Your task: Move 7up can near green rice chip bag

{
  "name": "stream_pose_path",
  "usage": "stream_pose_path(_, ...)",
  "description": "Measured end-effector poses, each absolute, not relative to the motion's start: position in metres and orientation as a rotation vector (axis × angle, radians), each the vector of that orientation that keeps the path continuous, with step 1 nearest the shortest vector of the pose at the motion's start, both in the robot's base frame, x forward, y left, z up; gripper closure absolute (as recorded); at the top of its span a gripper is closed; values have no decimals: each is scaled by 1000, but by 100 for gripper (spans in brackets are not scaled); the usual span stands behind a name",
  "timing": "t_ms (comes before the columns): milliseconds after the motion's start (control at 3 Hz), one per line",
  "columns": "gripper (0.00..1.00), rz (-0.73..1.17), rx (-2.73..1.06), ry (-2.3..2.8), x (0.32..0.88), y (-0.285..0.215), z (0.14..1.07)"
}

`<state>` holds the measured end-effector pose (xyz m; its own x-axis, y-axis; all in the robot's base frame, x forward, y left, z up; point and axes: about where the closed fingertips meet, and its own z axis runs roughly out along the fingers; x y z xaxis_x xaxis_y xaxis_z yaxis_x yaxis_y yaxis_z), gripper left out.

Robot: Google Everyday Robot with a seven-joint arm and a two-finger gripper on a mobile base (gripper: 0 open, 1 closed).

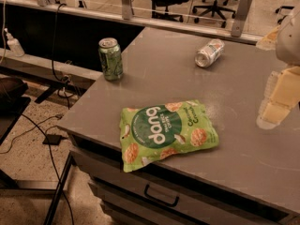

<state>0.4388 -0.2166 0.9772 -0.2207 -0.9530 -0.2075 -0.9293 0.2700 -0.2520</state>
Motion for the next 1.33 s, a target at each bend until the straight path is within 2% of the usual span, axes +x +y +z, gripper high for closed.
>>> stream_pose_path(333, 0, -112, -1719, 2224, 440, -217, 978)
stream_pose_path(667, 0, -206, -1717, 2195, 467, -228, 977)
stream_pose_path(1000, 0, -387, -1746, 2063, 528, -253, 986)
stream_pose_path(1333, 0, -416, -1785, 2013, 534, -254, 988)
